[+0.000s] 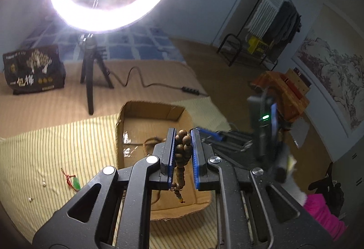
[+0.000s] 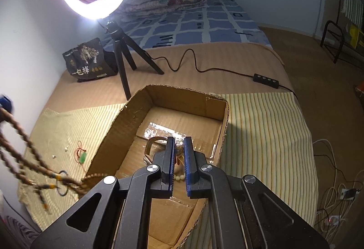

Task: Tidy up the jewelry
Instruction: 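Lift and carry wooden beads in left gripper to box while right carries pearls, then open right gripper to drop pearls in box while left releases wooden beads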

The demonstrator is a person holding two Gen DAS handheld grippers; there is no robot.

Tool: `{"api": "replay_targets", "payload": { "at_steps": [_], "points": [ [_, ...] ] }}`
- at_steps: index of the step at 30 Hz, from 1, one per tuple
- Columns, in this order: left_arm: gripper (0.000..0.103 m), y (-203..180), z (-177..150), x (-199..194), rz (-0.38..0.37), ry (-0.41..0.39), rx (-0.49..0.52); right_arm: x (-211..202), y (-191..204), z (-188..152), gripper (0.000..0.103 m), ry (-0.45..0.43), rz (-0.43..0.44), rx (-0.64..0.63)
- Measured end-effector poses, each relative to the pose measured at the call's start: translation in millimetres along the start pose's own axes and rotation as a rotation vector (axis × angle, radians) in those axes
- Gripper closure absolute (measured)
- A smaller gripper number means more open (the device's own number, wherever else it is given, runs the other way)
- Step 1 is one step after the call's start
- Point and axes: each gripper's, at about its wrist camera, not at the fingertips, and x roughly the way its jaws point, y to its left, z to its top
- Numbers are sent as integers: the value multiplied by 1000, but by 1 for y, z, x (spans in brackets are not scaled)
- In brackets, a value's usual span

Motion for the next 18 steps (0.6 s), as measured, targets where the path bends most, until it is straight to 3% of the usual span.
{"api": "replay_targets", "payload": {
  "at_steps": [18],
  "points": [
    [92,43,-51,59,67,160,-36,20,1,-3,97,57,-31,-16]
  ]
}}
